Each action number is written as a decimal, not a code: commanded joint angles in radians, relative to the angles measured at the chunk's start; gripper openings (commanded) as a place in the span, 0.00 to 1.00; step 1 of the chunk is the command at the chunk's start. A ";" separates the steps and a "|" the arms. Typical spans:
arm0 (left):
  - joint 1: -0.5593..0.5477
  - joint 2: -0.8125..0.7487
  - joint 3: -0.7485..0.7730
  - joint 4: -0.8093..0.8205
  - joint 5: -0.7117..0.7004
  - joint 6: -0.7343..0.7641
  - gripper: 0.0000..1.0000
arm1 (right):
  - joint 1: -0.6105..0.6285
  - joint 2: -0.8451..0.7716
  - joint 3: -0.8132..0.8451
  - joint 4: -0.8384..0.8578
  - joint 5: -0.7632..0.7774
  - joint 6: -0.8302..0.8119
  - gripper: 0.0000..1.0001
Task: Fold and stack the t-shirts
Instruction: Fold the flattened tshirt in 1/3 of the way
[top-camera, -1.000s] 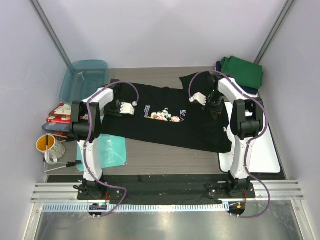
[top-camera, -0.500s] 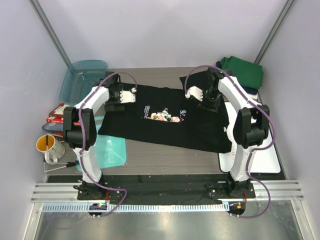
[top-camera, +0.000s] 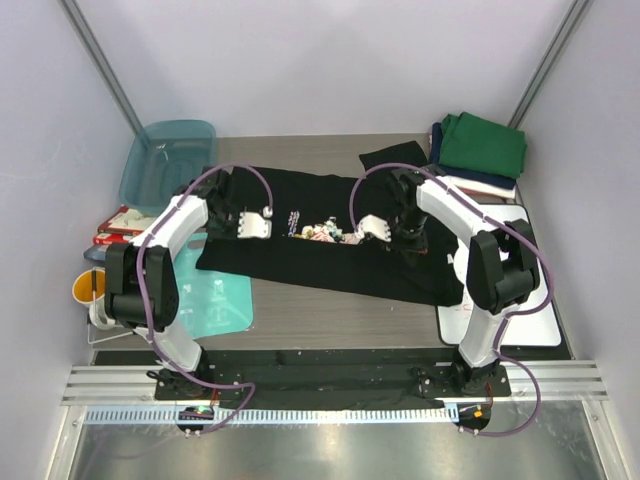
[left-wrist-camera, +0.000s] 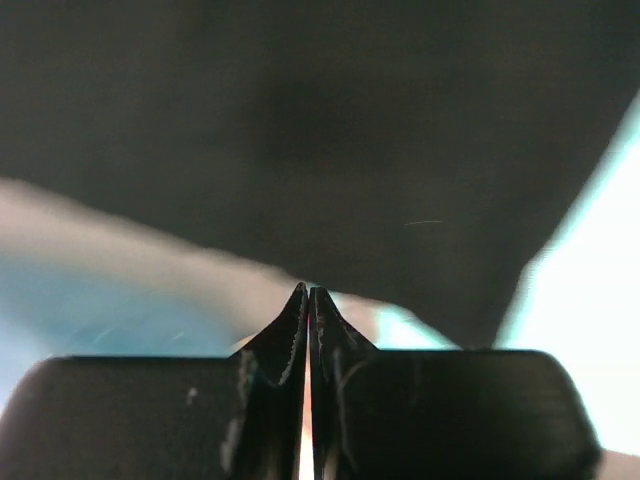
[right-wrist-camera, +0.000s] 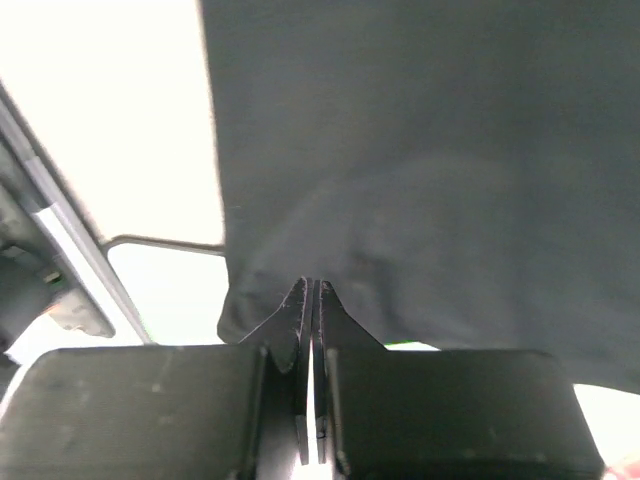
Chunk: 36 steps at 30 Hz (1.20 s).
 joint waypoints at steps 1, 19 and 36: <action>0.003 -0.001 -0.037 -0.191 0.081 0.130 0.00 | 0.011 -0.053 -0.063 -0.106 -0.011 -0.003 0.01; -0.005 0.159 -0.055 -0.194 0.028 0.138 0.00 | 0.029 0.036 -0.152 0.002 -0.040 0.068 0.01; -0.062 0.061 -0.250 -0.345 0.046 0.138 0.00 | 0.008 0.098 -0.120 -0.020 -0.051 0.098 0.01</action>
